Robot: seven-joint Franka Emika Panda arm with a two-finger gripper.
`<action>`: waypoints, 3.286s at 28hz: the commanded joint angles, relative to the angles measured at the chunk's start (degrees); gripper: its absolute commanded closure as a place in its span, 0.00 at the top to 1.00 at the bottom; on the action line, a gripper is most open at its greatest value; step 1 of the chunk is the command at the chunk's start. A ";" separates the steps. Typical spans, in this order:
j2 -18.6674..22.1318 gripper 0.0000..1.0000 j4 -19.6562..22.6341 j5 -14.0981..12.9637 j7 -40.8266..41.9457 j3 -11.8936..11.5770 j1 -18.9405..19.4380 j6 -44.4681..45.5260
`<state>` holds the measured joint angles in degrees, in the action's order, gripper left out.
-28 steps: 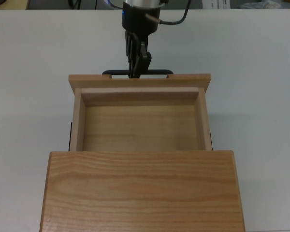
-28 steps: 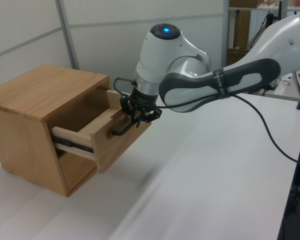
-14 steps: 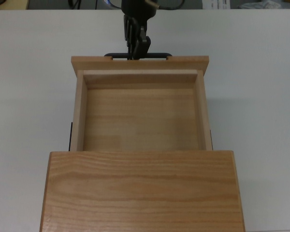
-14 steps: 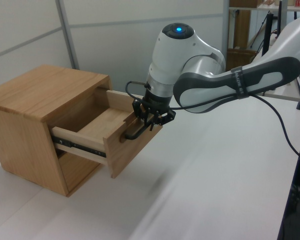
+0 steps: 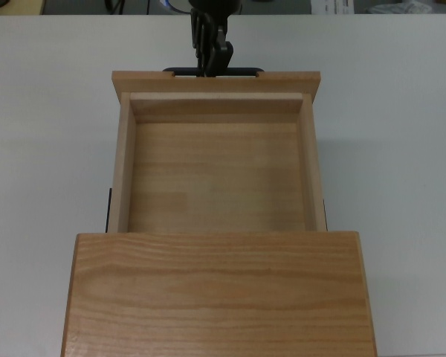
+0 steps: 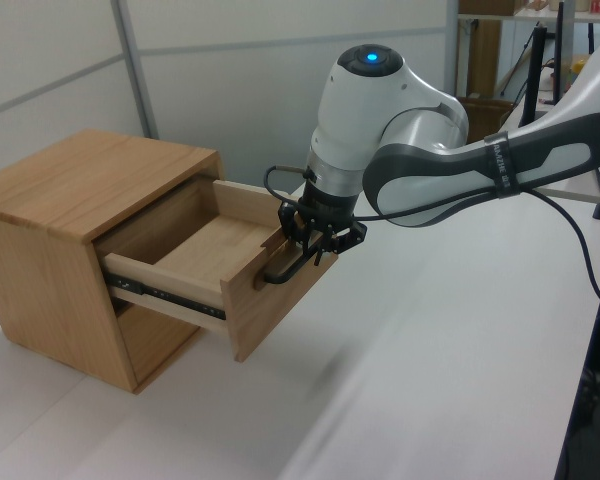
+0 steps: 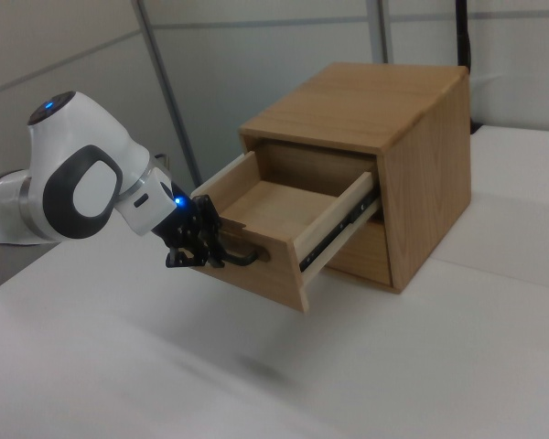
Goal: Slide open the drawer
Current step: 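Open the gripper to release the black handle, then raise the gripper up and away from the drawer handle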
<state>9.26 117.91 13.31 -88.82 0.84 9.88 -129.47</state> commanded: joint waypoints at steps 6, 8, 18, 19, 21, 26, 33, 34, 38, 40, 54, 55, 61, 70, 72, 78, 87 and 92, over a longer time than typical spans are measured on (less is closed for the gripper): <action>3.58 0.49 2.94 0.40 2.34 -0.58 0.49 2.90; 3.58 0.81 2.85 0.40 2.77 -0.67 0.49 2.91; 3.31 1.00 1.45 0.32 5.06 -1.02 0.49 2.82; 3.31 1.00 1.19 0.32 5.41 -1.02 0.40 2.82; 3.31 1.00 0.75 0.23 6.11 -1.11 0.23 2.73; 3.31 1.00 -0.13 -0.56 10.06 -1.54 0.05 2.64; 3.31 1.00 -0.66 -2.41 21.56 -2.69 0.14 4.57; 3.14 1.00 -1.01 -2.76 25.94 -2.69 0.23 6.05; 2.79 1.00 -1.45 -5.48 35.18 -2.78 0.23 8.35; 2.61 1.00 -1.98 -7.84 42.19 -2.86 0.14 9.49; 0.94 1.00 -10.50 -13.39 72.99 -2.78 0.05 27.77; 0.94 1.00 -10.85 -13.39 74.65 -2.69 0.05 28.91; 0.59 1.00 -12.79 -12.78 86.25 -2.42 -0.04 34.19; -0.12 1.00 -14.11 -12.34 91.81 -2.60 -0.65 36.39; -0.20 1.00 -14.11 -12.17 91.81 -2.51 -0.56 36.39; -0.20 1.00 -14.28 -12.08 91.46 -2.42 -0.56 36.39; -2.05 1.00 -16.39 -12.08 89.26 -2.16 -0.48 36.39; -2.75 1.00 -17.10 -12.08 88.91 -2.16 -0.48 36.48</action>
<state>8.46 103.63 1.21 0.96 -1.57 9.64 -95.12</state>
